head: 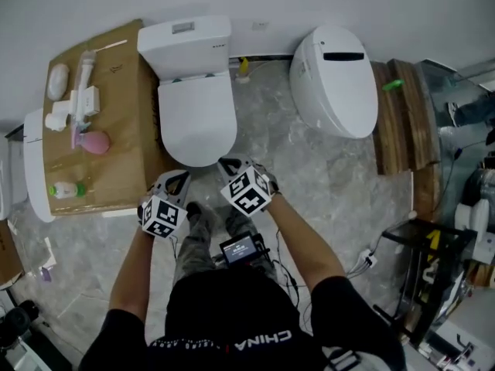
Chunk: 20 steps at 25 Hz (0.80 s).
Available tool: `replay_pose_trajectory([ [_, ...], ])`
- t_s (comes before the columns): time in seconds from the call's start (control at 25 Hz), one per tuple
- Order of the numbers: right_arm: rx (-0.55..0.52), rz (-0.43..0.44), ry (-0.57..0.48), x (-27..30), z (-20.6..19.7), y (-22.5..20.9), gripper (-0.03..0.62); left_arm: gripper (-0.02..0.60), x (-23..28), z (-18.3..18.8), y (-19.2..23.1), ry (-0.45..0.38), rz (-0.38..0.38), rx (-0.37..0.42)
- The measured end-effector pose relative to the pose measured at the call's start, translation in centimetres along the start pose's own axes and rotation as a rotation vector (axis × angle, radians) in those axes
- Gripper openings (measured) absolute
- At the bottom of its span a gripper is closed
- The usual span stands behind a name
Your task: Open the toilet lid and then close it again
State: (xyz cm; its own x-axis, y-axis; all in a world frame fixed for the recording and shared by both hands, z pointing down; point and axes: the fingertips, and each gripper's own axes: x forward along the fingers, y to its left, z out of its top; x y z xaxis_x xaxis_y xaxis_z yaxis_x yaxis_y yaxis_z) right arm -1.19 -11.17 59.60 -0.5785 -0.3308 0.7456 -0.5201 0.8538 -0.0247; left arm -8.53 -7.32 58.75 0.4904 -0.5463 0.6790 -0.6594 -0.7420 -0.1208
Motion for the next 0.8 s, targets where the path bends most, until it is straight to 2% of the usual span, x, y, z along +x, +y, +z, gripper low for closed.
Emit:
replay_pose_trajectory([
  [0.24, -0.037, 0.008, 0.071, 8.4, -5.9, -0.9, 0.014, 0.009, 8.3, -6.1, -0.3, 0.058, -0.039, -0.046],
  [0.36, -0.072, 0.001, 0.100, 13.2, -10.1, -1.3, 0.014, 0.011, 13.2, -10.3, -0.8, 0.105, -0.034, -0.008],
  [0.48, -0.160, 0.010, 0.129, 18.0, -14.4, -0.9, 0.015, 0.022, 18.0, -15.1, -1.6, 0.145, -0.005, 0.065],
  [0.56, -0.228, 0.020, 0.139, 20.7, -17.0, -0.3, 0.017, 0.131, 20.7, -18.1, -2.7, 0.173, 0.005, 0.113],
  [0.64, -0.279, 0.026, 0.131, 23.0, -19.1, 0.1, 0.038, 0.209, 22.9, -20.6, -3.6, 0.202, 0.025, 0.174],
  [0.72, -0.342, 0.020, 0.118, 25.7, -20.7, -0.3, 0.151, 0.250, 25.4, -22.7, -3.6, 0.216, 0.063, 0.250],
  [0.8, -0.439, -0.009, 0.107, 28.3, -22.2, -1.1, 0.202, 0.268, 27.7, -24.9, -3.1, 0.232, 0.104, 0.322],
])
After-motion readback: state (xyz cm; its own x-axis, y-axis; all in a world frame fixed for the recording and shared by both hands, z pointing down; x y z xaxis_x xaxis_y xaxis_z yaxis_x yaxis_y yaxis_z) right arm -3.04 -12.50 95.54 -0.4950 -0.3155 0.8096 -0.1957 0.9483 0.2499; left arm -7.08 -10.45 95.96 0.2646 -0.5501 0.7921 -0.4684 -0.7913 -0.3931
